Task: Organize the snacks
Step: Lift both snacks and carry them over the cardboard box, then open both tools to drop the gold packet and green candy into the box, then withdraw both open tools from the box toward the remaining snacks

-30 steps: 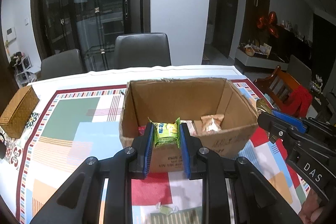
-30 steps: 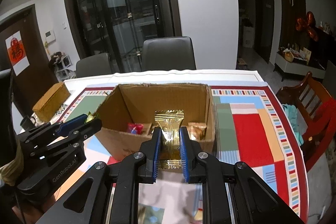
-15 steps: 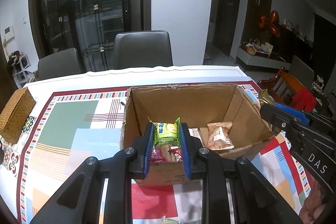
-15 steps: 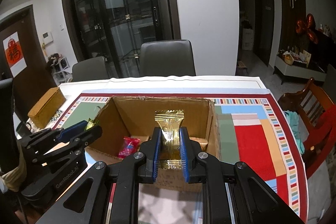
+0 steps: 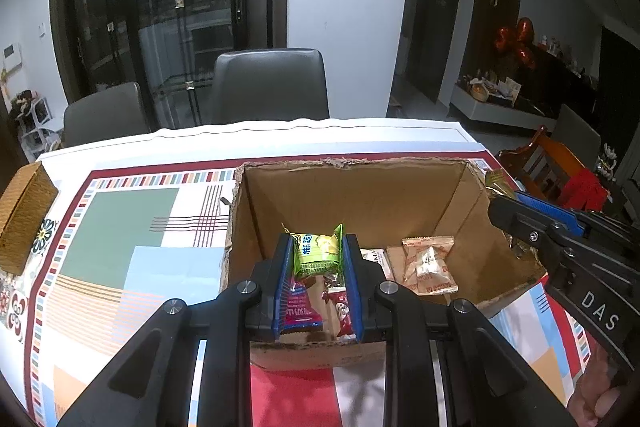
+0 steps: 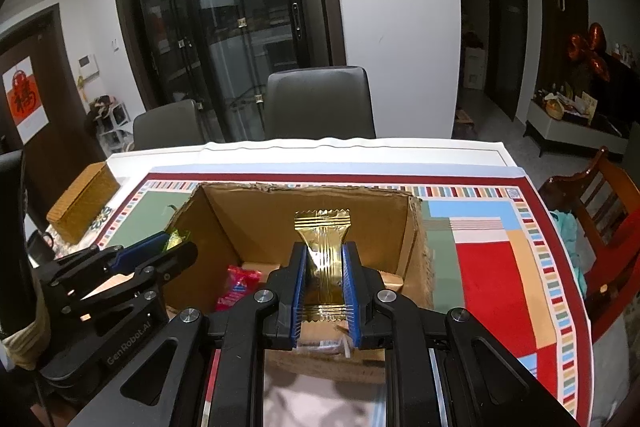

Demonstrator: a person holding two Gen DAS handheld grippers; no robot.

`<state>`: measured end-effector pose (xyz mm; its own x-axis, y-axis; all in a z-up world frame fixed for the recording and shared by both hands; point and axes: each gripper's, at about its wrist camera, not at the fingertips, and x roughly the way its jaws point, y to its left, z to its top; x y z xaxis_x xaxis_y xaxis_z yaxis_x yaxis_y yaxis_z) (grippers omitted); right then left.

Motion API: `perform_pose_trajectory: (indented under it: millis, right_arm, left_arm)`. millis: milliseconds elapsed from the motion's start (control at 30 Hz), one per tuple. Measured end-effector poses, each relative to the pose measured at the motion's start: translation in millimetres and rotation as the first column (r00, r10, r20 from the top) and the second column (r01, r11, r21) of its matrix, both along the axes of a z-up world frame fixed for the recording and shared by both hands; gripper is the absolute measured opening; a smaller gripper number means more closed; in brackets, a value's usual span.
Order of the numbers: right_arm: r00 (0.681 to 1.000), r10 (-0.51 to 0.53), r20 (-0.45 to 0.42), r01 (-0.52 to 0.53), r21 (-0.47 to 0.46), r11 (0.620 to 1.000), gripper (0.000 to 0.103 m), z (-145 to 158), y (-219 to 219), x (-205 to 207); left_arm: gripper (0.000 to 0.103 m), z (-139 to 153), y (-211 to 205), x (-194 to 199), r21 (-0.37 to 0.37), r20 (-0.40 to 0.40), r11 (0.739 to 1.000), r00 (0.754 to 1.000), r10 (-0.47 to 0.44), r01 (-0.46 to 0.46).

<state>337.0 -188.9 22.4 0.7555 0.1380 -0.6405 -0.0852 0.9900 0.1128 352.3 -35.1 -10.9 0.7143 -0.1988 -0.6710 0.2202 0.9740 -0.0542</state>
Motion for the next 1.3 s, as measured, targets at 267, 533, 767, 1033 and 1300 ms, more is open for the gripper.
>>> perform_pose_trajectory:
  millis: [267, 533, 767, 1033, 1300]
  right_arm:
    - [1.000, -0.004, -0.002, 0.004, -0.014, 1.000, 0.020, -2.4, 2.5, 5.3]
    - [1.000, -0.027, 0.015, 0.028, -0.028, 0.999, 0.057, 1.3, 1.7, 3.4]
    - [0.999, -0.047, 0.025, 0.048, -0.033, 0.998, 0.065, 6.7, -2.0, -2.6]
    - [0.997, -0.063, 0.044, 0.064, -0.032, 0.997, 0.068, 15.2, -3.1, -17.2]
    - [0.995, -0.075, 0.066, 0.077, -0.032, 0.997, 0.068, 25.2, -7.3, -36.5]
  left_arm:
    - [0.030, -2.8, 3.3, 3.1, -0.015, -0.008, 1.000, 1.000, -0.001, 0.001]
    - [0.061, 0.2, 6.9, -2.2, 0.006, 0.015, 1.000, 0.999, 0.030, -0.030]
    - [0.081, 9.6, 8.0, -11.5, 0.019, 0.037, 0.998, 0.997, 0.063, -0.064]
    - [0.089, 19.8, 11.2, -26.0, 0.020, 0.056, 0.996, 0.995, 0.085, -0.086]
    - [0.089, 27.9, 8.2, -43.6, 0.023, 0.068, 0.996, 0.994, 0.081, -0.083]
